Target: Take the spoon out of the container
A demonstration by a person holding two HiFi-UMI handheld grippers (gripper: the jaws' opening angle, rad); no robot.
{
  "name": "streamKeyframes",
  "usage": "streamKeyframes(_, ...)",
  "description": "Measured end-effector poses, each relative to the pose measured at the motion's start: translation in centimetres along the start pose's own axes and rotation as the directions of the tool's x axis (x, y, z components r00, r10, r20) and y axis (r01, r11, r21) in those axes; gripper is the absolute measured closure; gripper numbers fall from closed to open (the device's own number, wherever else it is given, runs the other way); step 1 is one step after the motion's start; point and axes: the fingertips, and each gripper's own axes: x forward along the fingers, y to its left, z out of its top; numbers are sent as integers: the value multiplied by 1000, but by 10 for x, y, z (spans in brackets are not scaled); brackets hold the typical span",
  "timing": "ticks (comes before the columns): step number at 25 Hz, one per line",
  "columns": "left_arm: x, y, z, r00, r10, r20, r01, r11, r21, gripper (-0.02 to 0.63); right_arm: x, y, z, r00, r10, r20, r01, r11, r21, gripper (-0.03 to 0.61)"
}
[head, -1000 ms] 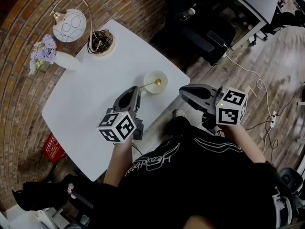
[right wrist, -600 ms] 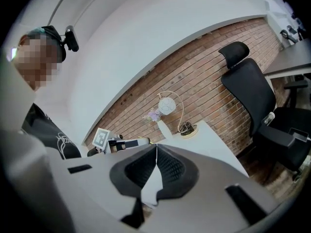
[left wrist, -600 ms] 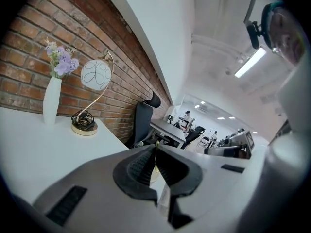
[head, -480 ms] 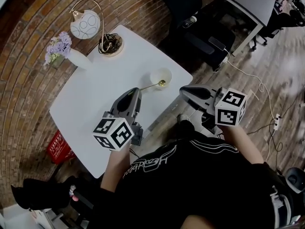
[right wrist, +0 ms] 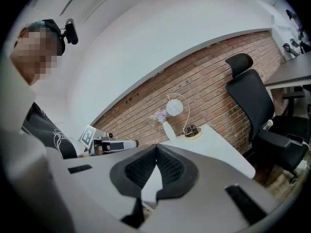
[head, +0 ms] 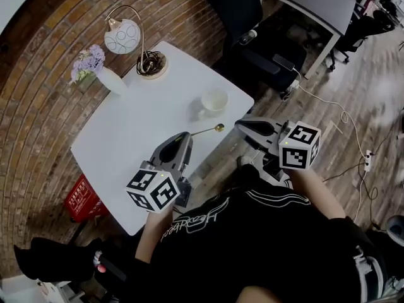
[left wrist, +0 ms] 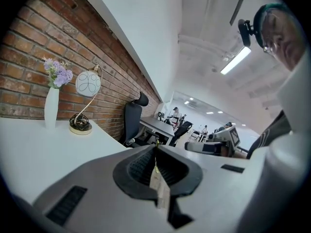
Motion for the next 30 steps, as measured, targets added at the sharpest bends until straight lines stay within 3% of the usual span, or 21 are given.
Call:
streamKeyframes(11, -14, -14, -10, 1000, -29, -9, 29, 1000, -10, 606, -2, 20, -8, 999, -38, -34, 34, 995, -93, 581)
streamKeyframes(30, -9, -7, -15, 999, -23, -26, 22, 999, -25, 606, 3, 15, -15, 998, -38, -47, 35, 997, -65, 581)
